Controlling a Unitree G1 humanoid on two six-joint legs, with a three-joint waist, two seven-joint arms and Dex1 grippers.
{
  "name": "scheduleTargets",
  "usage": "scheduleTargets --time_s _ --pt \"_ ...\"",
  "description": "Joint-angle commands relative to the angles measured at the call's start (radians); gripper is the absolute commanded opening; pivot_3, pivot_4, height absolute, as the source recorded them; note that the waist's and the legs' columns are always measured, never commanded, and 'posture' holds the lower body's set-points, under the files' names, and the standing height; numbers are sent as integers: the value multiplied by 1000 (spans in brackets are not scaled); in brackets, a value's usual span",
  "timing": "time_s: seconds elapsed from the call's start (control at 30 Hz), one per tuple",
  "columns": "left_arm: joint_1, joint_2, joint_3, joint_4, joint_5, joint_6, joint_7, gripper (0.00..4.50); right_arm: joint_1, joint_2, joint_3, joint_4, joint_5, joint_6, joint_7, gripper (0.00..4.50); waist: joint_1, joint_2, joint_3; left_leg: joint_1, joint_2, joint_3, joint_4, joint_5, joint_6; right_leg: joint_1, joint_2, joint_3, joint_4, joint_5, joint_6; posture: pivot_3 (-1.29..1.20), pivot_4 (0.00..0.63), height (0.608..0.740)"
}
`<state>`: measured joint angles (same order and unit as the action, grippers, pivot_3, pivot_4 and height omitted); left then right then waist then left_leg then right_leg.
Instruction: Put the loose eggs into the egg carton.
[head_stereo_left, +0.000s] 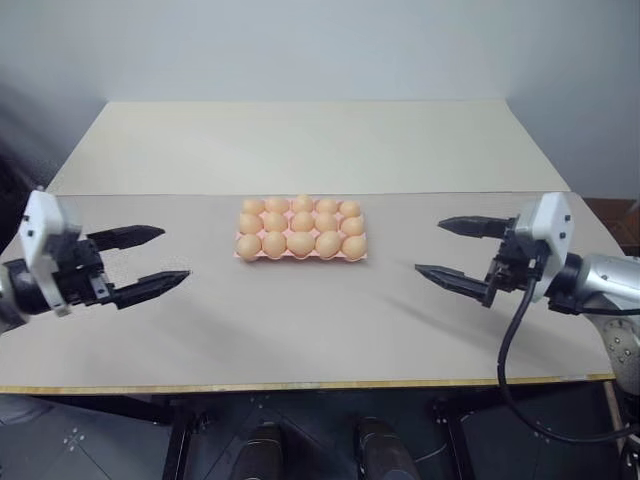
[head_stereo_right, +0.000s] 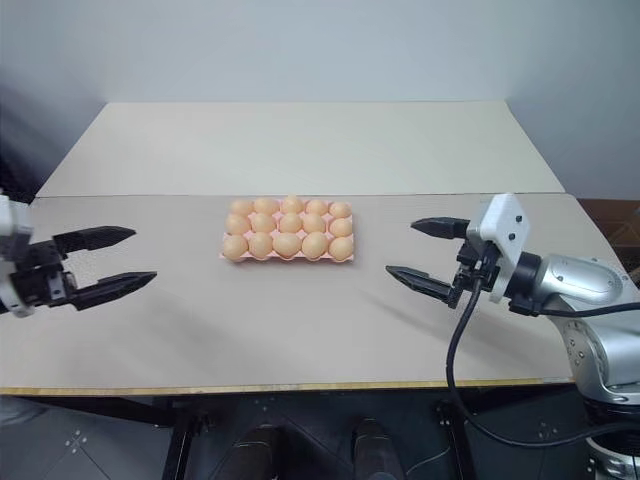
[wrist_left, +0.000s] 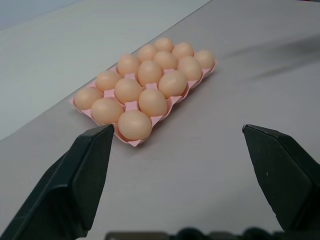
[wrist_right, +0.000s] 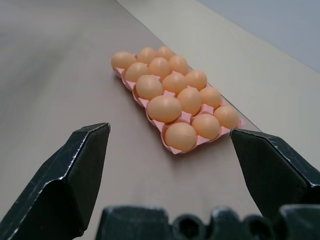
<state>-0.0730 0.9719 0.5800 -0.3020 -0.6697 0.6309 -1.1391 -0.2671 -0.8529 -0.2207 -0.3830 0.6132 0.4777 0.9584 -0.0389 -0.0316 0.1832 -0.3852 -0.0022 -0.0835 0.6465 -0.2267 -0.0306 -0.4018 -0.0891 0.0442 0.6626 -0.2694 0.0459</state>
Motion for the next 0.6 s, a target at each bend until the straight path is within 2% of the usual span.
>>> scheduleTargets --time_s 0.03,0.23,0.6 --pt "3 5 31 -49 -27 27 52 4488 -4 -10 -8 -15 11 -3 16 4500 1 0 0 0 0 0 0 0 0 0 0 0 0 0 0 0 150 740" --pt "4 8 32 -88 -70 70 107 4488 7 -18 -11 -16 4 2 24 4500 0 0 0 -3 0 0 0 0 0 -3 0 0 -1 0 0 0 150 740" --pt "11 29 25 -92 -98 96 109 4488 -3 -14 6 -7 -12 -4 25 4500 -2 0 0 -2 0 0 -1 0 0 -2 0 0 0 0 0 0 150 740"
